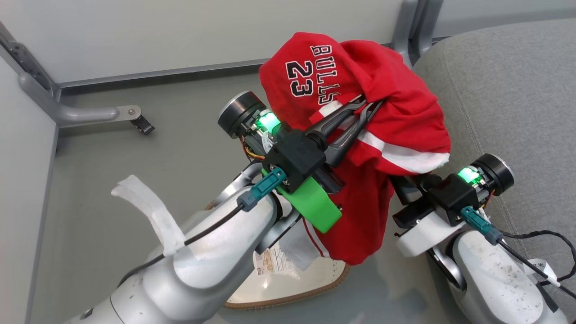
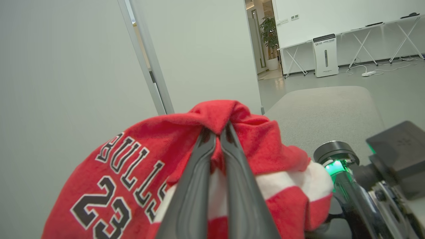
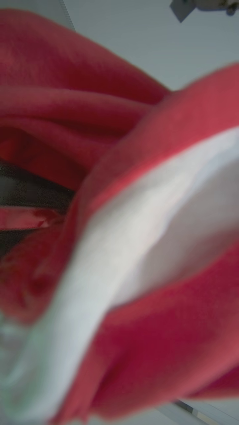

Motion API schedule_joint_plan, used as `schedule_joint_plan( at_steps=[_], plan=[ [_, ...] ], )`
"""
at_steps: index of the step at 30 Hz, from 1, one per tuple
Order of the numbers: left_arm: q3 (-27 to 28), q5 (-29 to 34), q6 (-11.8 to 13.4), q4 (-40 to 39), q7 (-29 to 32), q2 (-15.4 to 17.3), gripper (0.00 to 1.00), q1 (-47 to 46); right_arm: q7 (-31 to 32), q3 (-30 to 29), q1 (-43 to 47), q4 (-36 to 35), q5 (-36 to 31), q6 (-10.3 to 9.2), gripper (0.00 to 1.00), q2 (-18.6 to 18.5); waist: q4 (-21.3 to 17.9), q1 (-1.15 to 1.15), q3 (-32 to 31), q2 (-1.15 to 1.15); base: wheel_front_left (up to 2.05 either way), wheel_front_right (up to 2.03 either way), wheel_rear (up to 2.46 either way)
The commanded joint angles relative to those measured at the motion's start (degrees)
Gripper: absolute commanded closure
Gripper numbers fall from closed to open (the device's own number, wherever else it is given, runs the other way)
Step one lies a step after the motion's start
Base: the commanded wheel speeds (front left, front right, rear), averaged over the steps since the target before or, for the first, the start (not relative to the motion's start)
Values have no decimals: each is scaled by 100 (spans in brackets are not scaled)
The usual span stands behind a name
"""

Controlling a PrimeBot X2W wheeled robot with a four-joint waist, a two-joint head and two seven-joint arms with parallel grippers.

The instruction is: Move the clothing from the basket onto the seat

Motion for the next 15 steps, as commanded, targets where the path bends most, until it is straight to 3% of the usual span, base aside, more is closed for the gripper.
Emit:
schedule_joint_plan(
  at_steps=[1,4,5,7,15],
  plan=[
    [-10,-55,35,17,-45,21,100,-72,-14,7,49,-41,54,-2,100,-2,-3,0,1,0,0,0,0],
    [10,-42,71,44,-57,14,97,-85,-14,12,63,-61,73,-2,100,3,-9,0,7,0,0,0,0],
    [8,-24,87,50,-60,13,58,-92,-14,11,65,-66,85,-2,100,4,-9,0,10,0,0,0,0],
    [0,2,109,61,-69,10,0,-103,-14,9,64,-75,99,-2,100,3,-10,0,21,0,0,0,0],
    [-24,21,162,103,-116,27,0,-117,-14,13,60,-102,147,-2,100,-9,-4,0,47,0,0,0,0]
  ],
)
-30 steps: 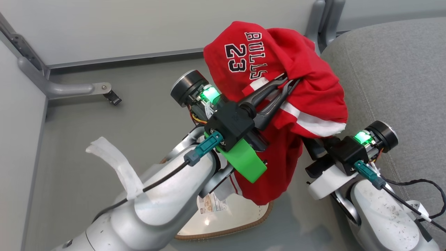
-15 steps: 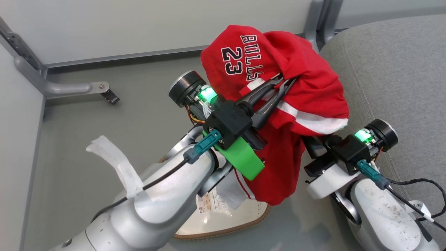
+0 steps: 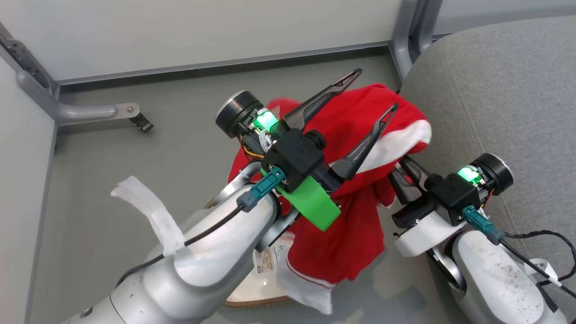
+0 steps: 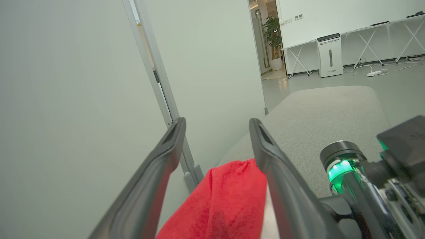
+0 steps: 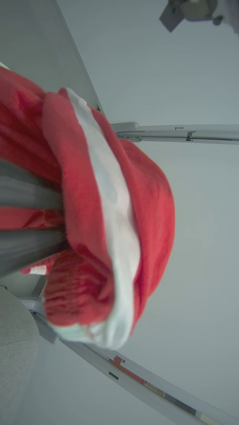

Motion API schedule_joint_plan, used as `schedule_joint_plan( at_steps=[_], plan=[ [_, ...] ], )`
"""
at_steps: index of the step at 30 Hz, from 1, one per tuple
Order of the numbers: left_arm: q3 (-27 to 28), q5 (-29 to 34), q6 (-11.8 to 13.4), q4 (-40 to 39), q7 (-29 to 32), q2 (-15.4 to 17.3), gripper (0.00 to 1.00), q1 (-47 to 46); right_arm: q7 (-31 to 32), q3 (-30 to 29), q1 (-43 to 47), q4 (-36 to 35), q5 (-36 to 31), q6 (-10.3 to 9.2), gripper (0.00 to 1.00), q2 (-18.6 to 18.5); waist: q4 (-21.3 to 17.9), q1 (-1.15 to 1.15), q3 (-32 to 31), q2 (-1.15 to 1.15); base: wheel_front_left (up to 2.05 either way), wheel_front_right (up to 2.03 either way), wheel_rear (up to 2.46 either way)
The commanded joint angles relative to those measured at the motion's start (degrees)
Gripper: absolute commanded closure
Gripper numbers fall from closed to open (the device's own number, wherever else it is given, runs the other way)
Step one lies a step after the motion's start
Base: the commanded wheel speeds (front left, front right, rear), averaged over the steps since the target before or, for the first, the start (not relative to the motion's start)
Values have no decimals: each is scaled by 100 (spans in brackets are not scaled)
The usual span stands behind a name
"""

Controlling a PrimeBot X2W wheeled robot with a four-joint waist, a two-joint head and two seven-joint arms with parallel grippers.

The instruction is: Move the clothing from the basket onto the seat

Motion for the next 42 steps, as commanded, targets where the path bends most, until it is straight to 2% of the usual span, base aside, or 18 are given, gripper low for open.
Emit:
schedule_joint_plan(
  at_steps=[1,27,42],
  plan=[
    [-6,-8,26,19,-30,28,0,-83,-14,0,58,-32,42,-3,100,-16,1,0,1,0,0,0,0],
    [-75,-32,126,95,-86,63,0,-81,-15,-163,82,-100,63,-4,100,37,-141,0,135,0,0,0,0],
    [-267,-18,62,249,69,119,0,-133,-15,-649,221,-337,61,-4,100,216,-689,0,475,0,0,0,0]
  ],
)
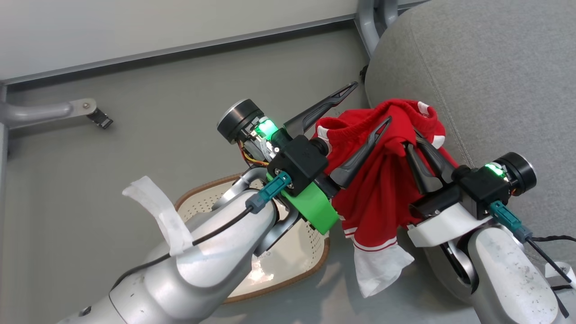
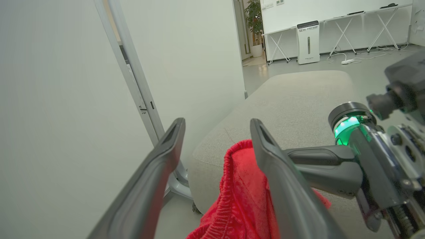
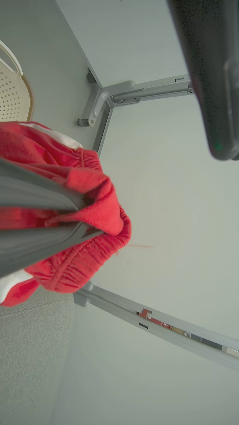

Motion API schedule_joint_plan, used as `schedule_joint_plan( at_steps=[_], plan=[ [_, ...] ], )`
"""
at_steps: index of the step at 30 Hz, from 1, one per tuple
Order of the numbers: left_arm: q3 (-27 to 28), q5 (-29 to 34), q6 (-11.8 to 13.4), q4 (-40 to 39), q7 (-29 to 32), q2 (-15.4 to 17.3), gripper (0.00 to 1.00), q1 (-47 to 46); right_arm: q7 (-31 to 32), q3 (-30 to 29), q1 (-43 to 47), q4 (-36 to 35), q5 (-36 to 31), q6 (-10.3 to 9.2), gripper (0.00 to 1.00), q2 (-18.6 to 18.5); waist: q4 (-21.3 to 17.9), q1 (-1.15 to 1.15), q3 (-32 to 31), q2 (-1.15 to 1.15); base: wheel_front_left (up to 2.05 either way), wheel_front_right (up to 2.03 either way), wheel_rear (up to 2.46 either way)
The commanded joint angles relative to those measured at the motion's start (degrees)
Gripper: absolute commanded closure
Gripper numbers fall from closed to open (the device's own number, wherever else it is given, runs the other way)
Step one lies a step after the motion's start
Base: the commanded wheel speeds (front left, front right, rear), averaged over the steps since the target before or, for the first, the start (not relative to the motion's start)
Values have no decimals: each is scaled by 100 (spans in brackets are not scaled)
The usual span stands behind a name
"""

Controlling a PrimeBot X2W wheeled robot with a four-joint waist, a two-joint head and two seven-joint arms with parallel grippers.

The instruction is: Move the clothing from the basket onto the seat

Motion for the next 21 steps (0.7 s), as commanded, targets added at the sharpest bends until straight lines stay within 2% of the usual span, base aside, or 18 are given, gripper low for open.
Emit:
schedule_joint_plan(
  at_steps=[1,21],
  plan=[
    [-14,-13,-19,32,24,32,0,-100,-16,-65,37,-73,-4,-4,100,26,-184,0,144,0,0,0,0],
    [-300,14,-131,329,155,59,0,-223,-16,-686,137,-366,-60,-5,100,217,-1069,0,575,0,0,0,0]
  ],
)
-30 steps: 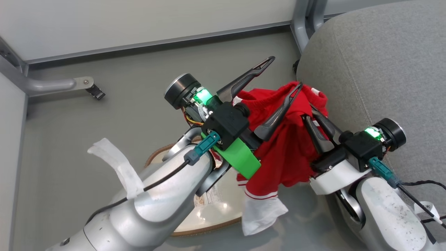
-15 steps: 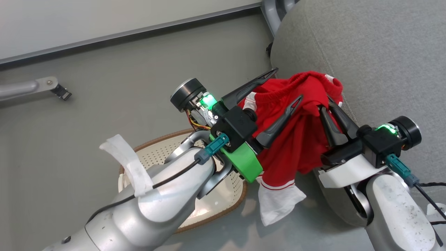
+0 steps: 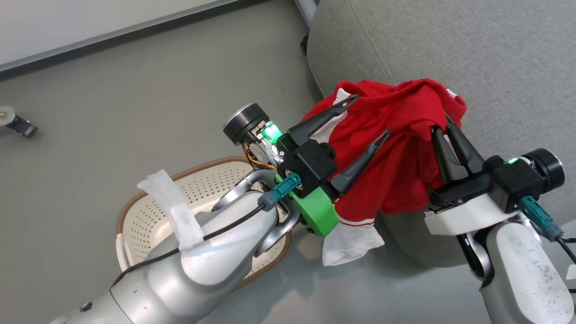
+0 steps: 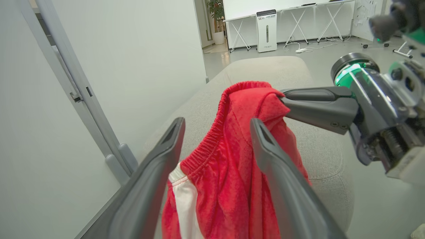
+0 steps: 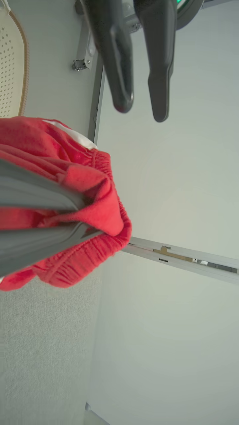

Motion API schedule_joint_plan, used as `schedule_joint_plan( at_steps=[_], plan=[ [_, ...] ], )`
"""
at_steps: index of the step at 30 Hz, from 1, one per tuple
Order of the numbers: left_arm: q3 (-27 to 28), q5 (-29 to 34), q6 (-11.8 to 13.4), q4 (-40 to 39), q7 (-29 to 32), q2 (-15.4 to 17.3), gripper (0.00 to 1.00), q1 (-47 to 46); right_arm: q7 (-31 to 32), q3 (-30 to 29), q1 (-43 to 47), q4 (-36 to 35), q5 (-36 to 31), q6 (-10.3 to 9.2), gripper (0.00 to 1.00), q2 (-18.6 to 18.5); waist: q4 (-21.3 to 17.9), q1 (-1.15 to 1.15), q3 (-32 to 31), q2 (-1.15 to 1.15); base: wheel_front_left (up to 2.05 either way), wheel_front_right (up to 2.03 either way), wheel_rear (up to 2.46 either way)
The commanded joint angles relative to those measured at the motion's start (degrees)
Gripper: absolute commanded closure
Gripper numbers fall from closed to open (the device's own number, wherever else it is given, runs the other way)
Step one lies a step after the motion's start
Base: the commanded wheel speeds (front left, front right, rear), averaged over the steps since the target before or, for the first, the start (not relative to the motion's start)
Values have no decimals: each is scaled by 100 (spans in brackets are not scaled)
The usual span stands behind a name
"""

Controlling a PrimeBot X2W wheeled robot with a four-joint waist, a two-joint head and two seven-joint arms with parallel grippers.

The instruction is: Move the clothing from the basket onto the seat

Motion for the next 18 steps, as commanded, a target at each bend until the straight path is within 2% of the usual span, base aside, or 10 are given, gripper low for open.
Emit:
schedule_joint_plan(
  at_steps=[1,18],
  plan=[
    [-12,-25,1,27,5,33,0,-77,-16,-71,36,-45,-34,-6,100,9,-119,0,78,0,0,0,0],
    [-115,-106,-2,151,-27,85,0,-86,-16,-530,-153,-136,49,-6,100,75,-271,0,184,0,0,0,0]
  ],
)
